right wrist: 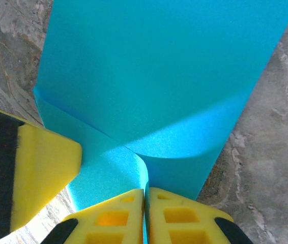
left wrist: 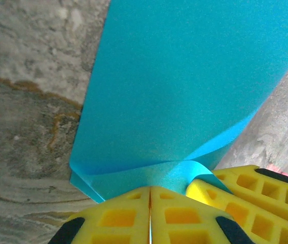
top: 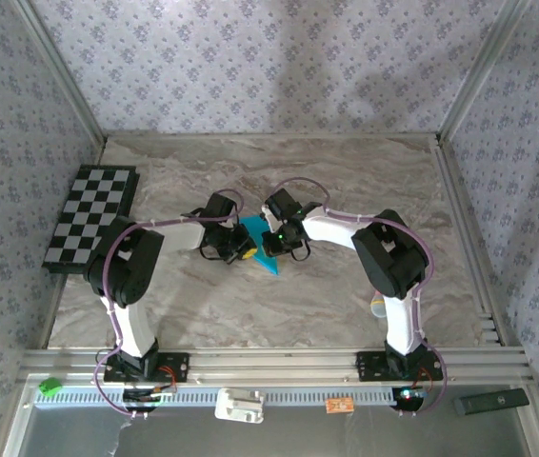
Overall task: Fold a paper plane with a square sheet of paper (pick it up from the middle)
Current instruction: Third fold the triangle at the center of the table.
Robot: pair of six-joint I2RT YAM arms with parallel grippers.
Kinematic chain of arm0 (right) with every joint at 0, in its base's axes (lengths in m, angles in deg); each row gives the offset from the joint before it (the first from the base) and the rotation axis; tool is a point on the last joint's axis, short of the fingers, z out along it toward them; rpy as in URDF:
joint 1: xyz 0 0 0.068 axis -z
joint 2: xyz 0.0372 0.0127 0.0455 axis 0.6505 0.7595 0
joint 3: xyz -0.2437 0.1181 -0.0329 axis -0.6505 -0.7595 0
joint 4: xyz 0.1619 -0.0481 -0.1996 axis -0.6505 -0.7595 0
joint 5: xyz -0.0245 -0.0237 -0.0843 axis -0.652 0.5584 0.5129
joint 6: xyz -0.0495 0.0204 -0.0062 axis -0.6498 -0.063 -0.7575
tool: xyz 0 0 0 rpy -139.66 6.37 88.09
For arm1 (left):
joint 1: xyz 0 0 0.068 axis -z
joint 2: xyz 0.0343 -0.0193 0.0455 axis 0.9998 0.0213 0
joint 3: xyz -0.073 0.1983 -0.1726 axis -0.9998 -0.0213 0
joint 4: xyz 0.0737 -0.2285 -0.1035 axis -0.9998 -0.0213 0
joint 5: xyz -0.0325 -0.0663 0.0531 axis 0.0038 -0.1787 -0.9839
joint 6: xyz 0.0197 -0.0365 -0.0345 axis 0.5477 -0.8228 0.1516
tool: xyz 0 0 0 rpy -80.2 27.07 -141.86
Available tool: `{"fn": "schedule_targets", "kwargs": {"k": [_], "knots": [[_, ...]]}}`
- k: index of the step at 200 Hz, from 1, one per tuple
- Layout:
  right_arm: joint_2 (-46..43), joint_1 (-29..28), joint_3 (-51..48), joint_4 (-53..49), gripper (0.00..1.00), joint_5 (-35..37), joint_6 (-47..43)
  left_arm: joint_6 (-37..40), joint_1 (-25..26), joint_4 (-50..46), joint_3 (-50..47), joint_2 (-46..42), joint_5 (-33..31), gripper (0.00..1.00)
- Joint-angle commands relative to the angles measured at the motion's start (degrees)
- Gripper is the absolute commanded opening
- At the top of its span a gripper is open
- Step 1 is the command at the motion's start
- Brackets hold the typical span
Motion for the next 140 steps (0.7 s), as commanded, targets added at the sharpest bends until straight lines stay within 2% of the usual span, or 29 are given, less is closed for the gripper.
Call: {"fn": "schedule_targets", "kwargs": {"k": [1, 140], "knots": [[2.4, -0.2, 0.3, -2.3, 0.12, 0.8, 0.9, 0.9, -0.3, -1.5, -0.5, 1.0, -0.8, 0.08], [0.7, -0.2, 2.2, -3.6, 0.14, -0.2, 1.9, 0.4, -0.5, -2.7, -0.6, 1.9, -1.7, 0.06]]}}
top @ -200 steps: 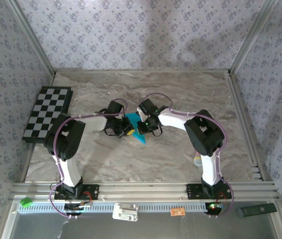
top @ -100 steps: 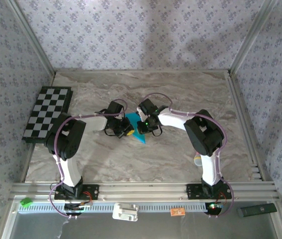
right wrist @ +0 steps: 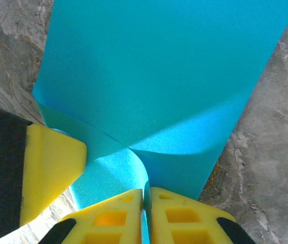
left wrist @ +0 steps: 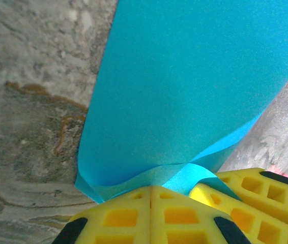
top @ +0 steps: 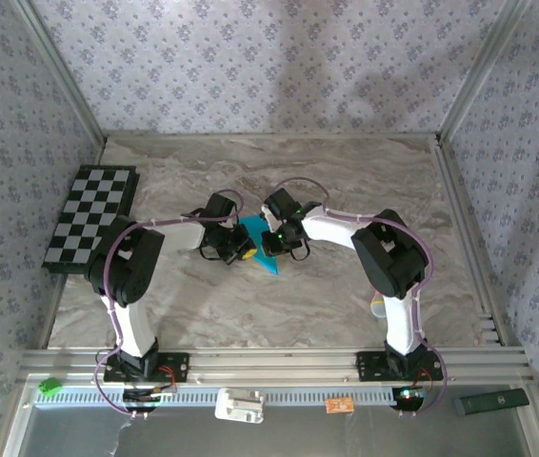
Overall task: Fold a paper plane with a square sheet of paper (pick it up from the middle)
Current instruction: Third fold the triangle at the center of the table.
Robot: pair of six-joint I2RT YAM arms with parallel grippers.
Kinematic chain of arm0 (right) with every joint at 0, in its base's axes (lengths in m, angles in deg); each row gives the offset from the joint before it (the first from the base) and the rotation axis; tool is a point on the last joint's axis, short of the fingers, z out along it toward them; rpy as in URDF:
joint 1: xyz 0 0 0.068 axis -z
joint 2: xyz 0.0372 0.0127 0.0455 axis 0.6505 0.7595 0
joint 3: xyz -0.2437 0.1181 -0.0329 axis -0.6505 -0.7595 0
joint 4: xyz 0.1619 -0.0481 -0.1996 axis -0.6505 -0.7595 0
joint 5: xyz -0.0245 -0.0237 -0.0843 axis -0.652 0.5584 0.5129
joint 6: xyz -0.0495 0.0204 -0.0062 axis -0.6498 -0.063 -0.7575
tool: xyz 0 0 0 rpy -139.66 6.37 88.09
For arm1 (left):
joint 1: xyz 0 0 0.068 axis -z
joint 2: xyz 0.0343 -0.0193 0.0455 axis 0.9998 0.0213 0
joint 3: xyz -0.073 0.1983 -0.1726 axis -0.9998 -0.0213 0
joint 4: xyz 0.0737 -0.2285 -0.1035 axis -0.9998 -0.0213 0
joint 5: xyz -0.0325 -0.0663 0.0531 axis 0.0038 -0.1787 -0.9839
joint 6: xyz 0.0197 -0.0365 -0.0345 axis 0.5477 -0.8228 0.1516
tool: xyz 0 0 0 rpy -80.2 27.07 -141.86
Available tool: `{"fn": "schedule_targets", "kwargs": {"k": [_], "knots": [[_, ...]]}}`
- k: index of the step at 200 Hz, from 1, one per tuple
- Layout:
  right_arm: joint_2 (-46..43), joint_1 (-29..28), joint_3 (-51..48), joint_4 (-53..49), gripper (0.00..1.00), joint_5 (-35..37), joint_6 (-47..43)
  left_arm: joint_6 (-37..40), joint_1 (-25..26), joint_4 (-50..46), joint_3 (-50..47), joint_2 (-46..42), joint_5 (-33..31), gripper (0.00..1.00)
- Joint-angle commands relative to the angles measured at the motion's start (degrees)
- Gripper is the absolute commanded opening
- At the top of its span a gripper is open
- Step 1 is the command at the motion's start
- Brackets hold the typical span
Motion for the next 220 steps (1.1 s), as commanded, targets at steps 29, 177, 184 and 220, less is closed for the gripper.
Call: {"fn": "schedule_targets", "kwargs": {"k": [29, 177, 184, 220], "knots": [[-1.2, 0.2, 2.8, -4.1, 0.17, -0.1, 2.2, 0.5, -0.3, -3.6, -0.9, 1.6, -2.4, 0.05], [-4.5, -3.6, -2.9, -1.6, 0.09, -7.7, 2.5, -0.3, -0.3, -5.0, -1.5, 1.6, -4.4, 0.03], [-4.2, -3.8, -3.3, -1.1, 0.09, -7.9, 2.7, -0.3, -0.4, -5.0, -1.6, 1.6, -4.4, 0.03], [-2.2, -4.0, -3.4, -0.8, 0.07, -7.7, 3.3, -0.4, -0.5, -5.0, -1.7, 1.9, -4.5, 0.03]]}}
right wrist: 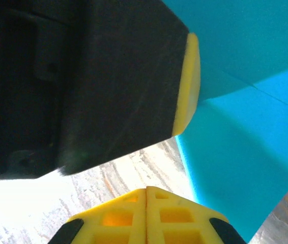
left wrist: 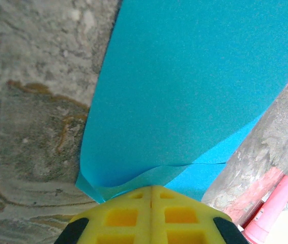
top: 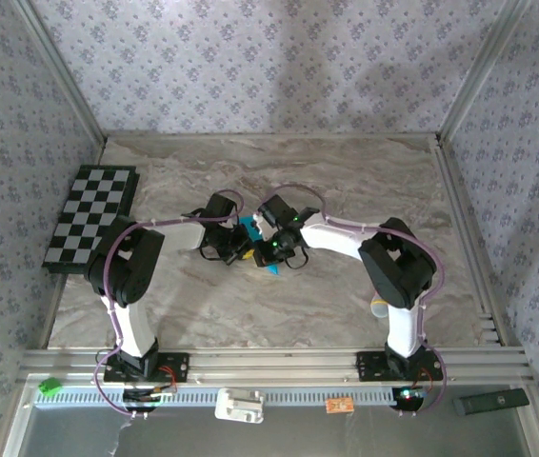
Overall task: Fold a paper plane with a square sheet of paper (pick it up from the middle)
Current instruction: Third fold the triangle at the center of the table.
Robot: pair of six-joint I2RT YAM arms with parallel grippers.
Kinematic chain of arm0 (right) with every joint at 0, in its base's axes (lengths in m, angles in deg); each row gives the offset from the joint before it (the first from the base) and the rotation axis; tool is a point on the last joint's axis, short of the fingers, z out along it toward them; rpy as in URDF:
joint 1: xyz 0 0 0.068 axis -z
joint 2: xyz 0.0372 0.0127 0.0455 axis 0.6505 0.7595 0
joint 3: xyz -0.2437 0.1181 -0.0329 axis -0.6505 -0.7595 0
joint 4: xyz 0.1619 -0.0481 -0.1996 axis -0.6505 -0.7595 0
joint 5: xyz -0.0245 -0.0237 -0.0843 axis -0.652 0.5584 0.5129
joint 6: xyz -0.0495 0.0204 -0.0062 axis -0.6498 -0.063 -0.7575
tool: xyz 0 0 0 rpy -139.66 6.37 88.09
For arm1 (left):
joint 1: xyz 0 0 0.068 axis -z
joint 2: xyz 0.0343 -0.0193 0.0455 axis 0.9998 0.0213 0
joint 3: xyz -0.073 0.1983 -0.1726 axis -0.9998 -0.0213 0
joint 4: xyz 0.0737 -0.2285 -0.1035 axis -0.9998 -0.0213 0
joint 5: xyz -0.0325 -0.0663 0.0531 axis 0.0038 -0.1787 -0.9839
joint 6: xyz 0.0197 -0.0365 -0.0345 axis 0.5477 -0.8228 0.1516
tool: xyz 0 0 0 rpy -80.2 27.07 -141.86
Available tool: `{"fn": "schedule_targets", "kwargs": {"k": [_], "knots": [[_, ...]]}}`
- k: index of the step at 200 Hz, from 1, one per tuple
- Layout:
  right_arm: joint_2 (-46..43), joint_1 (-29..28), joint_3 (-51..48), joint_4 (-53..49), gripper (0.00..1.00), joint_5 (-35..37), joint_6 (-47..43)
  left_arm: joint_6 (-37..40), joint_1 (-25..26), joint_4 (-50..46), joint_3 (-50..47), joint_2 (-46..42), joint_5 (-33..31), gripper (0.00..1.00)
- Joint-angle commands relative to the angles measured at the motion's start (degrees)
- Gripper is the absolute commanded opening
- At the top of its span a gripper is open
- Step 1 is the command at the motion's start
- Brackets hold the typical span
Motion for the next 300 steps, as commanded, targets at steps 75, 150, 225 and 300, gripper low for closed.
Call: {"fn": "schedule_targets", "kwargs": {"k": [75, 150, 225, 300], "knots": [[2.6, 0.7, -1.8, 0.4, 0.07, 1.8, 0.9, 0.1, -0.5, -4.9, -2.0, 1.8, -3.6, 0.03], [-0.9, 2.0, -3.0, 3.2, 0.07, -1.6, 1.4, 0.6, -0.5, -5.2, -1.9, 2.1, -3.4, 0.02], [0.4, 2.6, -3.1, 3.1, 0.07, -1.2, 1.7, 0.7, -0.5, -5.0, -1.9, 2.0, -3.3, 0.02], [2.3, 2.3, -2.7, 1.8, 0.07, 0.9, 1.6, 0.7, -0.6, -5.0, -1.9, 2.0, -3.2, 0.02]]}}
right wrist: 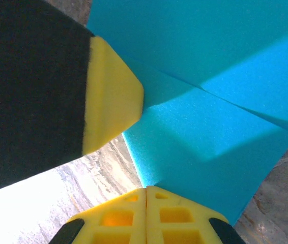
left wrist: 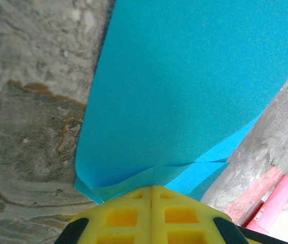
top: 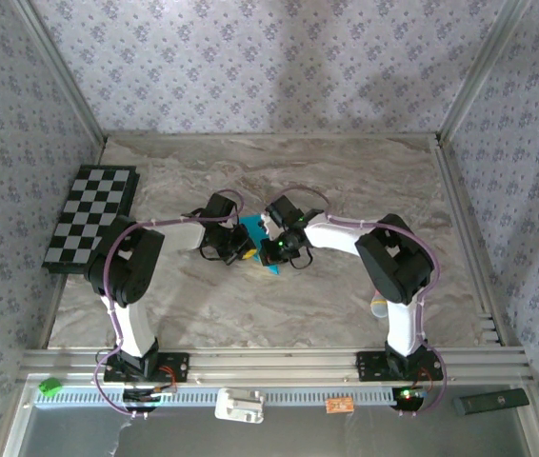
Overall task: Fold a paper plane with a square sheet of paper (pick it up from the middle)
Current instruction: Third fold the triangle at the center of the table.
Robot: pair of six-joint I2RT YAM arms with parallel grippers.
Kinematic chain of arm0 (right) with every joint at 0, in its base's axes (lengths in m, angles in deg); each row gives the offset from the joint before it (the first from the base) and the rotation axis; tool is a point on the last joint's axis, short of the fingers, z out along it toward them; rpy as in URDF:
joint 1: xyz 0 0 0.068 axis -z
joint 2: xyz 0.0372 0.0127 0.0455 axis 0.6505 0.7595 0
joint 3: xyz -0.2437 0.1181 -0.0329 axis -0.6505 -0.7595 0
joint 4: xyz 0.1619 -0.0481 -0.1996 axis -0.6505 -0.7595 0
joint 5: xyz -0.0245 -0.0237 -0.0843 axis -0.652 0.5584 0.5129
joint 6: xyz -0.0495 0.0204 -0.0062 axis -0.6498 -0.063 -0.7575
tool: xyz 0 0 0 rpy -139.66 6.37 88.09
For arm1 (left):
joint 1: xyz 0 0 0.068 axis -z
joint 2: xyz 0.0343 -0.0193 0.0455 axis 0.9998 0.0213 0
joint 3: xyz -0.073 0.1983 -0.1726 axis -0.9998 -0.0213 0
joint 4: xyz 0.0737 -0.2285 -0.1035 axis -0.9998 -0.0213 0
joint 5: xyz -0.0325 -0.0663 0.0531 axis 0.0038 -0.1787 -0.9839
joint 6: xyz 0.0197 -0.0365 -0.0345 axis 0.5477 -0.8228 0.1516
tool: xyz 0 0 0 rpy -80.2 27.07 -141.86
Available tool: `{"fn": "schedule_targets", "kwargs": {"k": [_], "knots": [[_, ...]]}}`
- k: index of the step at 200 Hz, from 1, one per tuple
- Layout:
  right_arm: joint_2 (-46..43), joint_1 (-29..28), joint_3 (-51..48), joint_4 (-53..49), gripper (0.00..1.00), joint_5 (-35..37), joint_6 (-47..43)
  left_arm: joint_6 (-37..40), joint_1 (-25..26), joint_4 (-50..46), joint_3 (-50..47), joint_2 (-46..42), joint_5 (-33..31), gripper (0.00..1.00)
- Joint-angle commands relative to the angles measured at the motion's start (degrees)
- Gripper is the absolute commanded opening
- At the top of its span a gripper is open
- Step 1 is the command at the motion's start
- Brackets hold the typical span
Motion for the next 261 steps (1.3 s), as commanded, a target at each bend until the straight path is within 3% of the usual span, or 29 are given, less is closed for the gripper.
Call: {"fn": "schedule_targets", "kwargs": {"k": [1, 75, 143, 261], "knots": [[1.1, -0.3, 0.1, -1.9, 0.07, 1.7, 0.6, 0.6, -0.4, -5.0, -1.9, 2.0, -3.2, 0.02], [2.0, -0.3, -0.2, -2.9, 0.07, 3.0, 0.8, 2.1, -0.8, -5.2, -0.7, 1.1, -3.3, 0.03], [3.3, -0.2, 0.3, -4.4, 0.06, 2.7, 1.5, 6.8, 0.2, -4.2, 1.7, -5.5, -1.7, 0.09], [4.0, -0.1, 1.2, -5.3, 0.06, 2.3, 1.6, 7.8, 2.0, -2.5, 1.2, -0.8, -0.8, 0.05]]}}
